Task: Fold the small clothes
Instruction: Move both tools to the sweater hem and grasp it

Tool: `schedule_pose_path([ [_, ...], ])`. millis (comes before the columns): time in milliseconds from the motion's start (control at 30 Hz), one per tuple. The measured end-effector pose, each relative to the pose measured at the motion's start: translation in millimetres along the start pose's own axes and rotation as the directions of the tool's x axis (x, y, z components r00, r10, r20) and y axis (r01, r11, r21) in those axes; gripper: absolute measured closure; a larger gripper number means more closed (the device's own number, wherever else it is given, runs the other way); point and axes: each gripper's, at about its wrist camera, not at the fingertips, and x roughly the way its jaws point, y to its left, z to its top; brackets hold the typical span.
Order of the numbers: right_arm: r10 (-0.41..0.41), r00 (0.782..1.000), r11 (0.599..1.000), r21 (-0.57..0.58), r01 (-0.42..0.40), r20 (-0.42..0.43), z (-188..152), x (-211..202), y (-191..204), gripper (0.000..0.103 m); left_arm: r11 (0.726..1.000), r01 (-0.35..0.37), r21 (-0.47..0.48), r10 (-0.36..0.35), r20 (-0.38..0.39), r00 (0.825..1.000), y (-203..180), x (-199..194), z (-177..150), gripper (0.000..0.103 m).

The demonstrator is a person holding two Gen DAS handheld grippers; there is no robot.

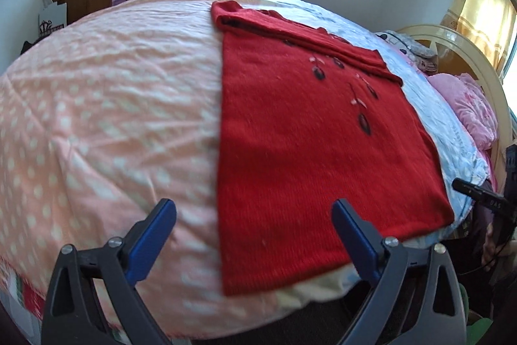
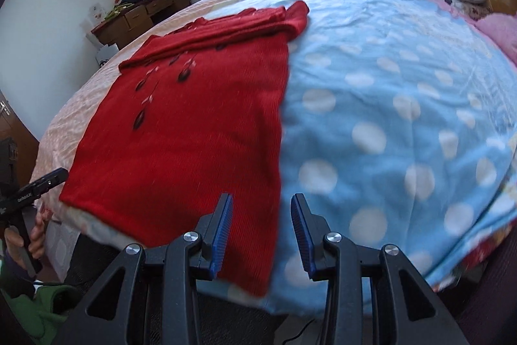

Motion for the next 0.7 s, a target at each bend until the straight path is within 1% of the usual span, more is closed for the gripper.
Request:
schedule_pose_path([
  [67, 0.021, 1.000, 0.999, 0.027, -0.020, -0.014, -6.4, 1.6, -2.6, 0.064, 1.000, -0.005, 0.014, 0.006, -0.007, 1.000, -1.9, -2.5, -9.1, 0.005],
  [133, 0.042, 0.999, 0.998, 0.053, -0.040, -0.026, -9.3, 4.0, -4.5, 0.064, 0.999, -0.016, 0.029, 0.017, -0.014, 1.000, -3.6, -2.7, -16.7, 0.011],
  [200, 0.068, 0.997, 0.996, 0.064, -0.066, -0.032, -13.3, 6.4, -3.1, 0.064, 0.999, -0.026, 0.034, 0.026, -0.013, 1.000, -5.5, -2.5, -22.2, 0.014],
  [233, 0.072, 0.997, 0.996, 0.060, -0.070, -0.037, -15.6, 7.7, -0.6, 0.064, 0.999, -0.030, 0.037, 0.030, -0.008, 1.000, -6.3, -4.0, -25.3, 0.017],
  [300, 0.075, 0.995, 0.996, 0.046, -0.072, -0.058, -19.5, 11.4, 4.9, 0.064, 0.999, -0.015, 0.045, 0.015, -0.012, 1.000, -8.1, -4.9, -28.5, 0.021],
  [367, 0.086, 0.993, 0.996, 0.030, -0.084, -0.074, -23.9, 14.7, 11.7, 0.064, 0.998, -0.018, 0.056, 0.019, -0.013, 1.000, -8.8, -5.9, -30.7, 0.023],
  [400, 0.086, 0.993, 0.996, 0.016, -0.085, -0.083, -25.1, 16.4, 16.0, 0.064, 0.998, -0.017, 0.058, 0.017, -0.014, 1.000, -8.9, -5.9, -31.0, 0.023],
  [467, 0.072, 0.993, 0.997, -0.006, -0.073, -0.089, -26.2, 18.0, 21.6, 0.064, 0.999, -0.006, 0.048, 0.007, -0.015, 1.000, -8.2, -5.7, -30.7, 0.028],
  [533, 0.082, 0.992, 0.996, -0.011, -0.083, -0.100, -27.4, 19.5, 24.5, 0.064, 0.999, 0.008, 0.045, -0.007, -0.018, 1.000, -8.6, -5.7, -30.9, 0.039],
  [567, 0.085, 0.990, 0.996, -0.012, -0.087, -0.108, -28.0, 21.3, 26.5, 0.064, 0.999, 0.016, 0.050, -0.015, -0.024, 1.000, -9.1, -5.8, -31.2, 0.043],
  [600, 0.082, 0.991, 0.996, -0.015, -0.084, -0.108, -28.4, 22.2, 27.9, 0.064, 0.998, 0.021, 0.053, -0.019, -0.028, 0.999, -9.7, -5.6, -31.5, 0.049],
  [700, 0.063, 0.992, 0.996, -0.048, -0.069, -0.110, -30.6, 24.1, 32.9, 0.067, 0.998, 0.053, 0.044, -0.051, -0.048, 0.998, -9.2, -4.8, -33.5, 0.059],
])
